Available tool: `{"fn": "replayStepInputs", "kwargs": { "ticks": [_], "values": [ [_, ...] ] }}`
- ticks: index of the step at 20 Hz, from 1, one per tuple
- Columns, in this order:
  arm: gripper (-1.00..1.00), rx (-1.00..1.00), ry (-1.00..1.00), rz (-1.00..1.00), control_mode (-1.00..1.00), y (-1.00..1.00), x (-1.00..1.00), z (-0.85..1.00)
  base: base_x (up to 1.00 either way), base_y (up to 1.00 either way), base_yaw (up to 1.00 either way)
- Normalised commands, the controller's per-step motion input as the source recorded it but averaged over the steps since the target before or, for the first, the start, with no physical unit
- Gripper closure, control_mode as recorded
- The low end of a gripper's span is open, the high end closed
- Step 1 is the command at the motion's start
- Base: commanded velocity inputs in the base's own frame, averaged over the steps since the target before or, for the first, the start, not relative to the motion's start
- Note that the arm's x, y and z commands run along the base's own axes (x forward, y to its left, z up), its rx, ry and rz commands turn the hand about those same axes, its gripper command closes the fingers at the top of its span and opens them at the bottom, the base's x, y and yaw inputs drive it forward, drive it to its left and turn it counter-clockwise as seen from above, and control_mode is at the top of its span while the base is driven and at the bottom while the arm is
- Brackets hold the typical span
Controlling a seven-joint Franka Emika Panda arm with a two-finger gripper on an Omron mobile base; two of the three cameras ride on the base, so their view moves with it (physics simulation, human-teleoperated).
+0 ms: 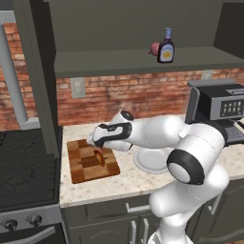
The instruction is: Pick the chicken drumstick from the plate and place it on the cutting board. Then pick the condiment bottle from the cabinet and place it next to the cutting board.
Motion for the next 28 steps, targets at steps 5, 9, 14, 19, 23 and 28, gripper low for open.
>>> {"fn": "replayStepInputs", "kwargs": {
  "ticks": [5, 9, 14, 19, 23, 28],
  "values": [
    [-1.00, 0.00, -0.01, 0.00, -1.00, 0.00, 0.00, 0.27, 0.00, 0.00, 0.00],
    [-1.00, 0.00, -0.03, 0.00, -1.00, 0.00, 0.00, 0.28, 0.00, 0.00, 0.00],
    [-1.00, -0.01, -0.02, 0.01, -1.00, -0.01, 0.00, 0.23, 0.00, 0.00, 0.00],
    [-1.00, 0.00, -0.04, 0.05, -1.00, -0.10, 0.00, 0.22, 0.00, 0.00, 0.00],
    [-1.00, 0.00, -0.05, 0.10, -1.00, -0.20, 0.00, 0.16, 0.00, 0.00, 0.00],
    [-1.00, 0.00, -0.05, 0.13, -1.00, -0.25, 0.00, 0.11, 0.00, 0.00, 0.00]
  ]
}}
